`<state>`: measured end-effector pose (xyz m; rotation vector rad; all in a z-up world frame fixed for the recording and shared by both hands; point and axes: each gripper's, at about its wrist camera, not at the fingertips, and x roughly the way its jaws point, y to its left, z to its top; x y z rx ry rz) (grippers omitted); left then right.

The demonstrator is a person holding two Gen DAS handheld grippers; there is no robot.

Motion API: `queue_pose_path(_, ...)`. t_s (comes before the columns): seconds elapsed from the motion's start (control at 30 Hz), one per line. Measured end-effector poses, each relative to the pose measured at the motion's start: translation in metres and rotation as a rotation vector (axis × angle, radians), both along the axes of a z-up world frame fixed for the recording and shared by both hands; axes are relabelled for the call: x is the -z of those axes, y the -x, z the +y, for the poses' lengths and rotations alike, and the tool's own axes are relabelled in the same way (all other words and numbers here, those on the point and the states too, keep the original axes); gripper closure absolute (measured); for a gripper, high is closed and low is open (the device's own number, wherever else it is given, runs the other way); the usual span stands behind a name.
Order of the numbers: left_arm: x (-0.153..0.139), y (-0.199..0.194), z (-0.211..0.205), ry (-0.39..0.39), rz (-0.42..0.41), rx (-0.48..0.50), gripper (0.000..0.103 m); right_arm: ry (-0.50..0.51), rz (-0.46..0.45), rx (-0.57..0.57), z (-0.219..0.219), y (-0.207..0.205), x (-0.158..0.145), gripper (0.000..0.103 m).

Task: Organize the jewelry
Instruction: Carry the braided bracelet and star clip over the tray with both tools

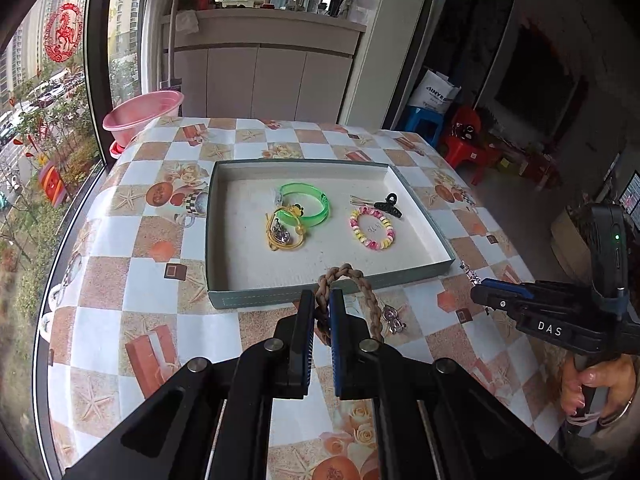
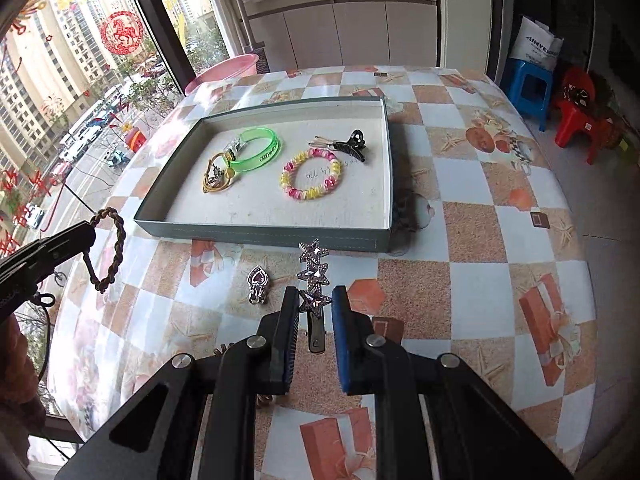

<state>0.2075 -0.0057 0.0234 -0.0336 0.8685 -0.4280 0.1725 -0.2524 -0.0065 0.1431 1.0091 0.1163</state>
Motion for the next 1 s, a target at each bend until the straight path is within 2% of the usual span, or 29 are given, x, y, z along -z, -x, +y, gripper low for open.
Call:
queue_pose_path(0.2,-0.007,-0.033,0.000,-0.008,-0.012,-0.033,0.083,0.002,-0.026,-0.010,0.004,-0.031,-0.016,0.085)
queue_pose_path(0.4,0.012,-0.070,-0.008,-0.050,0.019,-0.073,0.083,-0.013,-0.012,0.003,0.003,-0.072,-0.014,0.085)
queue_pose_path(0.67,0.046,-0.109,-0.025,-0.108,0.055,-0.103,0.083,0.003,0.022,0.021,0.002,-0.112,0.010,0.086)
queue_pose_path(1.0,0.077,-0.124,-0.039,-0.166,0.082,-0.102,0.083,0.025,0.055,0.034,0.003,-0.132,0.042,0.086)
